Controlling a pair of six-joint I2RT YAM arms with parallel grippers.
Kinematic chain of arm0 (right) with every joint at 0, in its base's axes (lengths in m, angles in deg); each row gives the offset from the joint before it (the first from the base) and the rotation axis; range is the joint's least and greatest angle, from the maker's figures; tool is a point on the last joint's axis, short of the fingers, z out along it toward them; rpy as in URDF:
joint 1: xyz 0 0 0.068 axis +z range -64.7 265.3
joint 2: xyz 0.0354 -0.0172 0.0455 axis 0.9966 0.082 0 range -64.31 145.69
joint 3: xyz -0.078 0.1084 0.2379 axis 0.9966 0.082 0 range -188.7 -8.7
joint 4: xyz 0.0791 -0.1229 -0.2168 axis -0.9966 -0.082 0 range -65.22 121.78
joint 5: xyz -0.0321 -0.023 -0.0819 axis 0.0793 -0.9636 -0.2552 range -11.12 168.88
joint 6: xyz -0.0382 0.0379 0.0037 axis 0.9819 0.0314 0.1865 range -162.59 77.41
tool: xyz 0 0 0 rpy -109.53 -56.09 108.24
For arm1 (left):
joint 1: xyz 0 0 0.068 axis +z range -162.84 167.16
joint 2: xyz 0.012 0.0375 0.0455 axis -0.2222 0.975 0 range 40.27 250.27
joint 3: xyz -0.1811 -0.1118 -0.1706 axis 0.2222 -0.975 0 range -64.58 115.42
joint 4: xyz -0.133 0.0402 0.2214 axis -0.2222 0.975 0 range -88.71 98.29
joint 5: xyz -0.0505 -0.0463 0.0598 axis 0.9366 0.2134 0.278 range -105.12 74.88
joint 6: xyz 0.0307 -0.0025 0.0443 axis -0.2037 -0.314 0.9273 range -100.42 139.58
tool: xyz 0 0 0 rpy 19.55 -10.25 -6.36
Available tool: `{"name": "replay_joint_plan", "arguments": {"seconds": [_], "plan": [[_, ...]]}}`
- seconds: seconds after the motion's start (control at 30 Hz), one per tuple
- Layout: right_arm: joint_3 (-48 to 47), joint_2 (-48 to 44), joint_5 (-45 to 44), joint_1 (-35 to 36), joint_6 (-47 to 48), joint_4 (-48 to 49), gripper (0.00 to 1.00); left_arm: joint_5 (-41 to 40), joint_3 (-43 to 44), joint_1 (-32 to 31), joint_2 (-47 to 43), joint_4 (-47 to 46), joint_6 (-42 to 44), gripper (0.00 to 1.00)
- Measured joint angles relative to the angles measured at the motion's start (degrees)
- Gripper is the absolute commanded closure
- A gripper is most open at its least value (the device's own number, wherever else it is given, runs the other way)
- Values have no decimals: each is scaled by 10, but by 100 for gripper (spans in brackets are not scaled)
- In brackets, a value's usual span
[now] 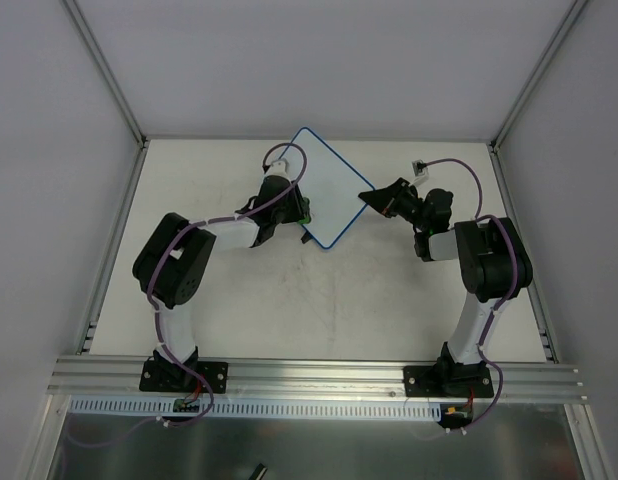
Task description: Erase the whiteboard
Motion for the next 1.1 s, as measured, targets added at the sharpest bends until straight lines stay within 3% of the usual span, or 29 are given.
{"name": "replay_joint_plan", "arguments": {"seconds": [0.4,0.73,1.1], "plan": [[0,0,-1,-3,0,0,100,89,-5,4,10,-72,-2,100],[0,0,-1,-3,0,0,100,114,-11,-30,10,-118,19,100],[0,0,-1,-3,0,0,100,125,-11,-91,3,-131,97,100]]}}
